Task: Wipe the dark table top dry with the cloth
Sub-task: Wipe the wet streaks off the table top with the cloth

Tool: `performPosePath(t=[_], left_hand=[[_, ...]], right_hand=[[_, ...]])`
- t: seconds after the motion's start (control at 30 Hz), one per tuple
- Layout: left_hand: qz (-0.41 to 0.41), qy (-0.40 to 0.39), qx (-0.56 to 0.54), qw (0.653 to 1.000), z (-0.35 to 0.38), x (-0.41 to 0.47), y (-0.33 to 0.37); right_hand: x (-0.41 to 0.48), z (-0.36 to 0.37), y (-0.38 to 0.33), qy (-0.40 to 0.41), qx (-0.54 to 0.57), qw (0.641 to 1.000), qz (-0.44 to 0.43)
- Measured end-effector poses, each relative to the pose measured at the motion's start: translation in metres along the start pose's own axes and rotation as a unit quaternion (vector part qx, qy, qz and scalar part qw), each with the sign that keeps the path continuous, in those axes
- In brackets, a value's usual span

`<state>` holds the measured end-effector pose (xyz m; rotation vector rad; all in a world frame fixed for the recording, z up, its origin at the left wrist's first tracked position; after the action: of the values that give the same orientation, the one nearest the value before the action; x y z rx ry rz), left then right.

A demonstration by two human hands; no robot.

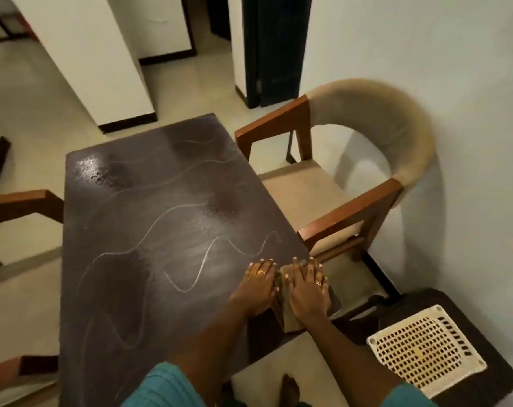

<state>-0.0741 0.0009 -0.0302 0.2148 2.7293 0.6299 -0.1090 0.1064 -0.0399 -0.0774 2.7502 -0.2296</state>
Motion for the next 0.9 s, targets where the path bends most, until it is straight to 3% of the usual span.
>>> performPosePath(t=[0.3,0.57,0.83,0.9], left_hand=[[-0.03,0.042,-0.036,0.998,0.026,-0.011,-0.005],[-0.047,0.048,-0.065,0.996,0.027,-0.013,-0.008],[-0.123,0.09,-0.029,0.988,0.026,-0.043,-0.034],[-0.133,0.099,-0.016,0.986,0.023,-0.052,-0.041]], right_hand=[[0.002,0.021,0.005,-0.004,-0.043,0.999,0.004],[0.027,0.019,0.006,0.008,-0.109,0.991,-0.078],[0.032,0.023,-0.016,0.014,-0.087,0.994,-0.07],[0.02,0.031,-0.019,0.01,-0.101,0.989,-0.104]])
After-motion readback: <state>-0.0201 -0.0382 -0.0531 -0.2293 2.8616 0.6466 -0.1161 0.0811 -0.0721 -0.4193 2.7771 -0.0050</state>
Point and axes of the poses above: each hand's wrist, its own x-axis towards the middle knuckle, its own z-axis out of the palm, y = z × x, the point moved 8 cm from there along x, towards the middle knuckle, and after that the axes turned 13 degrees about z, right-handed, at the moved point
